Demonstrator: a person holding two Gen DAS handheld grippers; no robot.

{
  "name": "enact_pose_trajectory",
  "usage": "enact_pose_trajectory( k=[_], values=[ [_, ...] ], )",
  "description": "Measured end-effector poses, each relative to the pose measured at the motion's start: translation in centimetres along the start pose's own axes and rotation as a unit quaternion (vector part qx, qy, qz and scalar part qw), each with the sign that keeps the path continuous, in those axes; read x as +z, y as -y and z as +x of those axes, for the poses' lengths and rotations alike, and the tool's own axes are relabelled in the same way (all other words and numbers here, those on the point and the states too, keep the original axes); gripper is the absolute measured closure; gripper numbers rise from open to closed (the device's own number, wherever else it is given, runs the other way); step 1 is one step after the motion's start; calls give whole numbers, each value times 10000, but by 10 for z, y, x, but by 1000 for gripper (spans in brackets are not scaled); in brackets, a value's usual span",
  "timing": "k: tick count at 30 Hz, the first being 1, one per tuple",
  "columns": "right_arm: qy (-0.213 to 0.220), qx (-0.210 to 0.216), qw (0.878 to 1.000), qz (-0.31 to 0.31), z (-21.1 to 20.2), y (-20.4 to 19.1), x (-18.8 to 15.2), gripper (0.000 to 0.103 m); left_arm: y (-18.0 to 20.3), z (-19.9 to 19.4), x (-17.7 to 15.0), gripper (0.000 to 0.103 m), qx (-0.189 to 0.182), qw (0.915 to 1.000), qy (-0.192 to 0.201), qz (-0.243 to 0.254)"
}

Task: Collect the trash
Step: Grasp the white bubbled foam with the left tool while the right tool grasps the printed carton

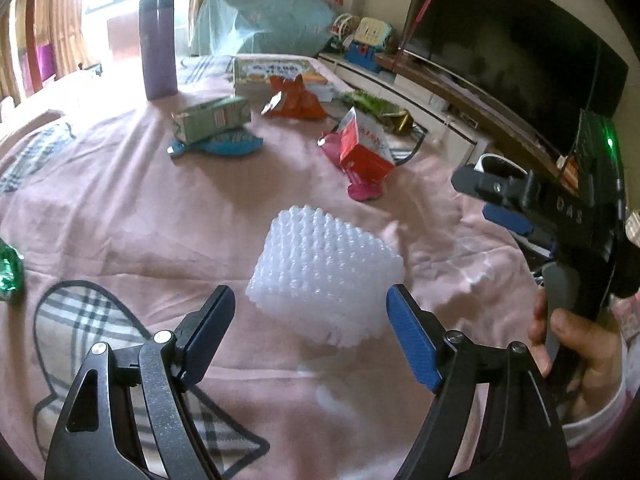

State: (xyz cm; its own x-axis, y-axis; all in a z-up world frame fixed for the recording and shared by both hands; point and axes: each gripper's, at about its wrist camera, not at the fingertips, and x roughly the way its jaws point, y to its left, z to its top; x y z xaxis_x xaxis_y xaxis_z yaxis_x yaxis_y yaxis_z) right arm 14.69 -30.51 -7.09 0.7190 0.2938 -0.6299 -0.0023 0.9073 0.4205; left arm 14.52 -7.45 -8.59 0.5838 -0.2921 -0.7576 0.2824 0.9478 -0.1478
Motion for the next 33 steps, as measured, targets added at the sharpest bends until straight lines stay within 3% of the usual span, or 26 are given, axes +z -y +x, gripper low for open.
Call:
enact_pose_trajectory(
  k=[5,7,9,13,20,23,24,33],
  values=[
    [-110,105,9999,72,22,-2,13,4,-5,18,5,25,-44,9999,-93,-40],
    [-140,156,9998,59,30,-4,19,5,-8,24,8,39,-166,9997,-143,-82],
    [-182,231,9995,65,39,-7,24,7,-11,30,12,60,-300,9993,-209,-126],
    [-249,311,9992,49,57,-12,34,14,-17,32,22,79,-374,9991,-138,-165],
    [-513,337,9981,90,96,-18,46,27,-31,36,37,85,-406,9985,-35,-355],
    [-574,500,9971,48,103,-19,47,46,-29,37,38,85,-418,9985,-8,-361],
    [-545,497,9973,7,101,-21,46,48,-28,36,39,85,-430,9985,13,-353],
    [-392,415,9984,-31,67,-14,37,50,-13,23,44,86,-623,9976,147,-254]
  ],
)
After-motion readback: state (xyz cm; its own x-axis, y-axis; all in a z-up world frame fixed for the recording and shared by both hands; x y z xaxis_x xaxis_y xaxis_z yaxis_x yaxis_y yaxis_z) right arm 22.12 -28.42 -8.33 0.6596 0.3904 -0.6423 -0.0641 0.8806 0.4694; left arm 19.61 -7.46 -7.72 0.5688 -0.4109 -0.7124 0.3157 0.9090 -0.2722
